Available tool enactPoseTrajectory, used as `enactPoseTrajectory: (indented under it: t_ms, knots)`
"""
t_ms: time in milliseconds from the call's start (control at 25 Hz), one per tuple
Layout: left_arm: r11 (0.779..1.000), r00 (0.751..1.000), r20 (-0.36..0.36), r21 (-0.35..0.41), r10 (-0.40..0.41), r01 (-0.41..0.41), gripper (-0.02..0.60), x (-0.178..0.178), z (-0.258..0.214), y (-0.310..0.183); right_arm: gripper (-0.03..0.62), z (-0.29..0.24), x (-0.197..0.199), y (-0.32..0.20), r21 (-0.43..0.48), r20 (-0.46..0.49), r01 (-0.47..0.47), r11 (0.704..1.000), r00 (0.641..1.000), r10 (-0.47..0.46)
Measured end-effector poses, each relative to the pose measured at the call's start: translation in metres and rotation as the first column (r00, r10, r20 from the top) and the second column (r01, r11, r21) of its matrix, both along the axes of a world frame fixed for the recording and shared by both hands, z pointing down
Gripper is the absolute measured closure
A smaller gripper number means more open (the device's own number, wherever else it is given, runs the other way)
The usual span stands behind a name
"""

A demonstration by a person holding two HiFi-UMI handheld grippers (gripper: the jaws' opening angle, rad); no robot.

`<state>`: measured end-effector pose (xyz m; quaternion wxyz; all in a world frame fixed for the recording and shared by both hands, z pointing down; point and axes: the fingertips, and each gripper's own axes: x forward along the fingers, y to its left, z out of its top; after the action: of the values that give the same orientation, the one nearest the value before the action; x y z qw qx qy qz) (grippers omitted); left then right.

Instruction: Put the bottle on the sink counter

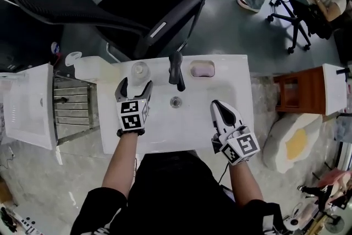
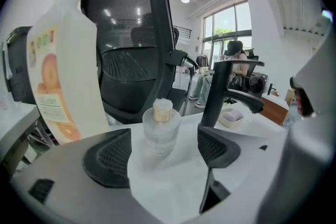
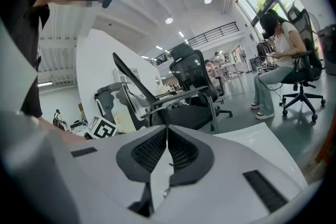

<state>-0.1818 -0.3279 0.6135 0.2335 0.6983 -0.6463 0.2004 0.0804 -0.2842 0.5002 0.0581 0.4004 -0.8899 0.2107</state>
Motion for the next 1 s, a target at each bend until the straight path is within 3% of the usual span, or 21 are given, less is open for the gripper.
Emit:
enactPoseTrajectory:
  t_ms: [320,400,560,640,840,1000]
  knots:
    - [0.987,0.997,-0.070,0.152,-0.041,0.052,0.192,0.005,-0.075,0.029,0.562,-0.036,-0.007,-0.013,0.110,-0.009,0.107,0.988,0.994,-0.106]
    - [0.979,0.996,-0.084,0.196,-0.039,0.055,0.244,0.005,-0.093,0.037,0.562,-0.041,-0.012,-0.013,0.131,-0.012,0.131,0.983,0.991,-0.131]
    - [0.962,0.996,-0.085,0.269,-0.030,0.052,0.454,0.009,-0.121,0.056,0.562,-0.050,-0.017,-0.010,0.165,-0.015,0.162,0.973,0.987,-0.162]
    - [0.950,0.996,-0.086,0.308,-0.025,0.051,0.523,0.013,-0.135,0.063,0.563,-0.053,-0.018,-0.011,0.181,-0.026,0.172,0.968,0.985,-0.170]
    - [0.923,0.997,-0.073,0.383,-0.017,0.044,0.545,0.024,-0.158,0.078,0.565,-0.057,-0.026,-0.011,0.221,-0.049,0.195,0.956,0.981,-0.188]
    - [0.916,0.996,-0.090,0.397,-0.023,0.057,0.545,0.026,-0.161,0.085,0.565,-0.057,-0.030,-0.012,0.231,-0.050,0.204,0.951,0.979,-0.197]
